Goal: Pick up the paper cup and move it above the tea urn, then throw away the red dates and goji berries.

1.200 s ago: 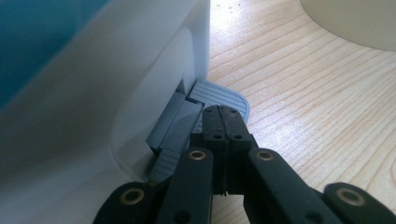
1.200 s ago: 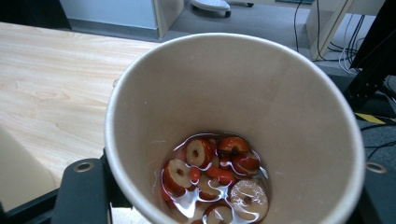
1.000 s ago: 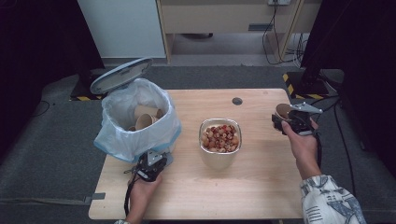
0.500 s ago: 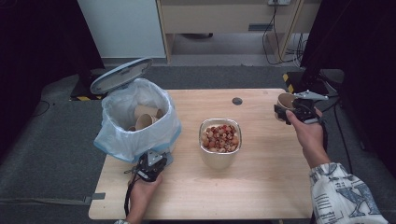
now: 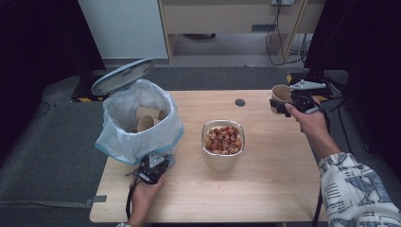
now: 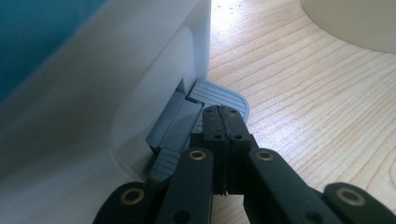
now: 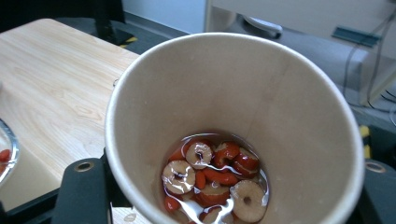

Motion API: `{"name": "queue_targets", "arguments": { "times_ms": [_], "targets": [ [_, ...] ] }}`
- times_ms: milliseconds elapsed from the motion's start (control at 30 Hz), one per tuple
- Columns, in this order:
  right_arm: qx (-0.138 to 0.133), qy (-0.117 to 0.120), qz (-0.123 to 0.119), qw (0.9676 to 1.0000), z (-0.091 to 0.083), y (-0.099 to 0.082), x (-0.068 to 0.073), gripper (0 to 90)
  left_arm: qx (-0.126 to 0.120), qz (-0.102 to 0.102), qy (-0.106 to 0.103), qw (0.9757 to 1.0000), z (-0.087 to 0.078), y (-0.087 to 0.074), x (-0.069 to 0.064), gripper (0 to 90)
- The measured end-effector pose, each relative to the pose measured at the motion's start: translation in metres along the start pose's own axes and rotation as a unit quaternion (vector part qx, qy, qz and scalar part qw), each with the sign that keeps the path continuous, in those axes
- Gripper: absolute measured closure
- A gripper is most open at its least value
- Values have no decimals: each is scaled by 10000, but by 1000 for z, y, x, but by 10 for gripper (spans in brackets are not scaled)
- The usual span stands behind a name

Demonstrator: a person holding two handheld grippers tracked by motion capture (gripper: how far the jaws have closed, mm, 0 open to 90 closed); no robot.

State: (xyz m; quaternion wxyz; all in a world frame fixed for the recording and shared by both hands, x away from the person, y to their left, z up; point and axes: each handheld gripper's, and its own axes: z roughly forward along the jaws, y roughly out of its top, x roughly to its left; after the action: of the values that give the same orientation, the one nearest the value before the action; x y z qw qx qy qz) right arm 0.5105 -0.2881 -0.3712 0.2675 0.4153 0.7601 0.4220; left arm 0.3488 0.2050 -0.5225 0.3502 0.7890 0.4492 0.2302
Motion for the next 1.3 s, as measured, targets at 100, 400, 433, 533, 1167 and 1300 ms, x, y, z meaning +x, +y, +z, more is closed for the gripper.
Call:
{"name": "queue_targets", "arguments": {
  "times_ms": [100,400,433,533,1167,1300],
  "targets": [
    [-36,108,-130,9999,-1,4,-2,312,-1,3,4,10000,0,0,0,895],
    [-207,447,-413,9979,-7,14,-10,316,-8,-25,-3,10000,0,0,0,894],
    [-218,457,-440,9977,-7,15,-10,316,-10,-25,-3,10000,0,0,0,895],
    [-240,489,-474,9974,-8,17,-12,318,-12,-22,-3,10000,0,0,0,894],
    [-363,737,-1143,9900,-7,62,15,318,-14,-27,-12,10000,0,0,0,895],
    [-390,789,-1242,9883,-5,69,23,318,-9,-24,-13,10000,0,0,0,895]
  ]
}}
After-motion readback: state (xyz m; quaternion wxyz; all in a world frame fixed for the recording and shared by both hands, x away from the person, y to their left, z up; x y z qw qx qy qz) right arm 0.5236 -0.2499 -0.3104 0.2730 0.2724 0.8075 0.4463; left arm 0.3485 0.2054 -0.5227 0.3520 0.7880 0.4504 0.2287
